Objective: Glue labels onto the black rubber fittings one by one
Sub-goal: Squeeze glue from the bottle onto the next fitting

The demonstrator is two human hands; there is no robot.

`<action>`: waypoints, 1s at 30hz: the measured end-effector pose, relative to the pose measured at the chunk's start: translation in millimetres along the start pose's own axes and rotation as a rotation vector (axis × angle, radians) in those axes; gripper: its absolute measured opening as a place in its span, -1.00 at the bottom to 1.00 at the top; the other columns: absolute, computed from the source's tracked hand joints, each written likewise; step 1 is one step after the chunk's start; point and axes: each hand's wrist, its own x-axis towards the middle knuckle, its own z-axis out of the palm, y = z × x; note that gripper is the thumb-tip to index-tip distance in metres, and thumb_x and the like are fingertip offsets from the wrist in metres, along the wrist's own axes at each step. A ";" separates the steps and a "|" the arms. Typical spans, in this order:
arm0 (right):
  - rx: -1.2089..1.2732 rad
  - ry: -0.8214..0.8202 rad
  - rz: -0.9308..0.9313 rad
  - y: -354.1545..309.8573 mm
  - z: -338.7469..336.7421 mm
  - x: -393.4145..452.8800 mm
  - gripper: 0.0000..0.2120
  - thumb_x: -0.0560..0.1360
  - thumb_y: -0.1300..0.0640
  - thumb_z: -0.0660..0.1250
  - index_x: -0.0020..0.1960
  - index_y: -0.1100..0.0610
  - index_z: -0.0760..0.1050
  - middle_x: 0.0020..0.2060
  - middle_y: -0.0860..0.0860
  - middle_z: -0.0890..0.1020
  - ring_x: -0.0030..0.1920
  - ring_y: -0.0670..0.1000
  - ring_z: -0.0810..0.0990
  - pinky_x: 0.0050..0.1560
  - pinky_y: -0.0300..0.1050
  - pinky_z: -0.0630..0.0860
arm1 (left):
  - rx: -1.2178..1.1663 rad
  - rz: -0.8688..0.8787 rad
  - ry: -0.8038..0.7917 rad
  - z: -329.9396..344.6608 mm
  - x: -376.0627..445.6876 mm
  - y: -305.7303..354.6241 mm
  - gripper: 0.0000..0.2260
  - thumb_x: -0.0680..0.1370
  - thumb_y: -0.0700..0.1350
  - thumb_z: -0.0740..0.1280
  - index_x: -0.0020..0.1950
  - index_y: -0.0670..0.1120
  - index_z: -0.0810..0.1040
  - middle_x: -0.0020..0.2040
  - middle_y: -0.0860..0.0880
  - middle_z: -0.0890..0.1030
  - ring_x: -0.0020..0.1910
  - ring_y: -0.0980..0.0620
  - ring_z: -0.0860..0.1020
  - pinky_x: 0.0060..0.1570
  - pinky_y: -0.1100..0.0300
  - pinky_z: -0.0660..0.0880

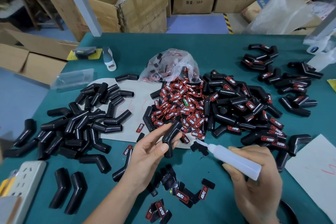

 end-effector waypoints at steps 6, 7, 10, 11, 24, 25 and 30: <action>-0.014 0.011 -0.005 1.4 0.0 -0.4 -0.65 0.65 -0.16 0.32 0.10 0.14 0.51 0.00 0.02 0.62 0.05 -0.18 0.58 0.11 -0.29 0.47 | -0.006 0.010 -0.003 2.3 0.2 1.8 -0.48 0.54 -0.06 0.56 0.48 -0.10 0.56 0.39 -0.24 0.60 0.38 -0.24 0.58 0.34 0.07 0.53; -0.015 0.014 -0.003 1.5 0.2 -0.2 -0.64 0.65 -0.16 0.32 0.10 0.17 0.51 0.00 0.02 0.62 0.06 -0.18 0.57 0.11 -0.29 0.47 | 0.000 0.008 -0.003 2.5 0.1 1.9 -0.48 0.54 -0.05 0.56 0.47 -0.09 0.56 0.39 -0.24 0.61 0.37 -0.23 0.59 0.34 0.06 0.53; -0.007 -0.003 -0.013 1.7 0.0 0.2 -0.68 0.65 -0.15 0.32 0.11 0.13 0.50 -0.01 0.04 0.62 0.06 -0.19 0.57 0.11 -0.31 0.47 | 0.009 0.005 -0.003 2.4 -0.1 2.1 -0.48 0.53 -0.04 0.57 0.47 -0.08 0.57 0.38 -0.24 0.62 0.36 -0.22 0.60 0.35 0.06 0.53; -0.005 -0.011 -0.016 1.4 -0.2 0.3 -0.70 0.65 -0.15 0.32 0.12 0.10 0.49 -0.01 0.04 0.62 0.06 -0.19 0.57 0.11 -0.31 0.47 | 0.008 0.005 -0.003 2.2 0.0 2.4 -0.48 0.53 -0.05 0.57 0.47 -0.08 0.57 0.38 -0.24 0.61 0.37 -0.23 0.60 0.35 0.06 0.53; -0.001 0.018 0.011 -2.8 -0.1 3.0 -0.74 0.64 -0.19 0.32 0.15 -0.02 0.48 0.11 -0.26 0.61 0.06 -0.20 0.57 0.10 -0.30 0.47 | 0.003 0.031 -0.022 -0.3 1.2 -0.8 -0.51 0.57 -0.06 0.53 0.49 -0.08 0.55 0.41 -0.21 0.60 0.40 -0.23 0.57 0.36 0.06 0.52; 0.002 0.023 0.013 -2.9 -0.1 3.3 -0.74 0.64 -0.19 0.32 0.14 -0.02 0.48 0.13 -0.33 0.60 0.06 -0.19 0.57 0.10 -0.29 0.47 | 0.006 0.031 -0.026 -0.6 1.2 -1.3 -0.51 0.58 -0.07 0.52 0.49 -0.08 0.55 0.41 -0.21 0.60 0.40 -0.23 0.57 0.36 0.06 0.51; 0.018 0.025 0.008 -1.6 0.4 2.8 -0.74 0.64 -0.18 0.32 0.14 0.01 0.49 0.12 -0.33 0.60 0.05 -0.17 0.57 0.10 -0.24 0.47 | 0.015 0.037 -0.046 -2.2 1.4 -3.7 -0.52 0.60 -0.09 0.49 0.51 -0.10 0.52 0.43 -0.22 0.58 0.42 -0.26 0.55 0.37 0.05 0.50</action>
